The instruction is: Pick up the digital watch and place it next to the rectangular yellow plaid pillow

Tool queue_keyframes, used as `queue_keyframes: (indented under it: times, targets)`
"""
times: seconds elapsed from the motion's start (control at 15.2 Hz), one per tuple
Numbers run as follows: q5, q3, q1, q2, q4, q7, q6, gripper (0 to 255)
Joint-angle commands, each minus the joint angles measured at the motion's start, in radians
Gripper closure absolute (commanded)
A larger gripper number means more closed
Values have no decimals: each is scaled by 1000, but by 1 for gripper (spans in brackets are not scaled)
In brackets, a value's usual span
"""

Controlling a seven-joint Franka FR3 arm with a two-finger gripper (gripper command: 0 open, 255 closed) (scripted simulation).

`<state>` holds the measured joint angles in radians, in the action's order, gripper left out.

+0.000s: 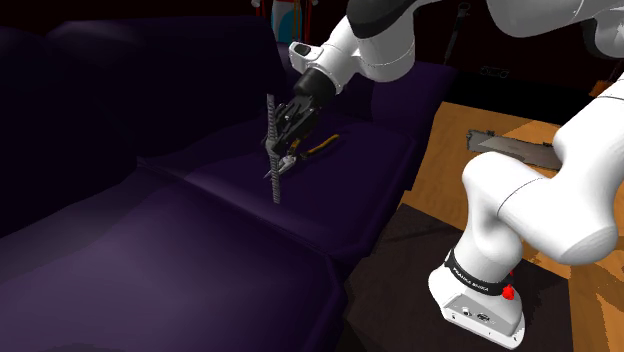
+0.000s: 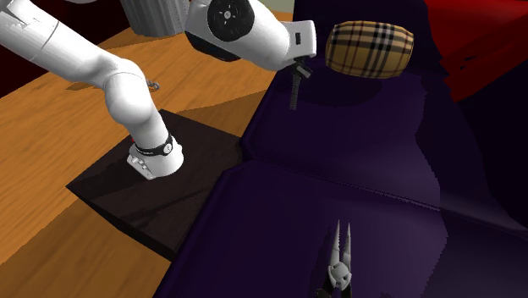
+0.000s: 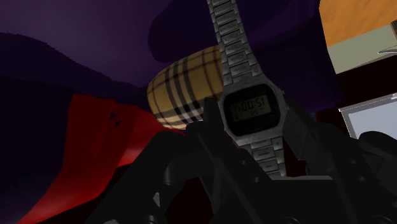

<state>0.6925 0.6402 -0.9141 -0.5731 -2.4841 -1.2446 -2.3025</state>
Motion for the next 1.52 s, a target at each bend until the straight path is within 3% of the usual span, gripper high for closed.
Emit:
queue_keyframes:
  times: [0.0, 1.45]
  targets:
    - [-14, -11, 9, -7, 18, 25, 19, 255]
    - [-104, -90, 45, -28, 249, 245, 211, 255]
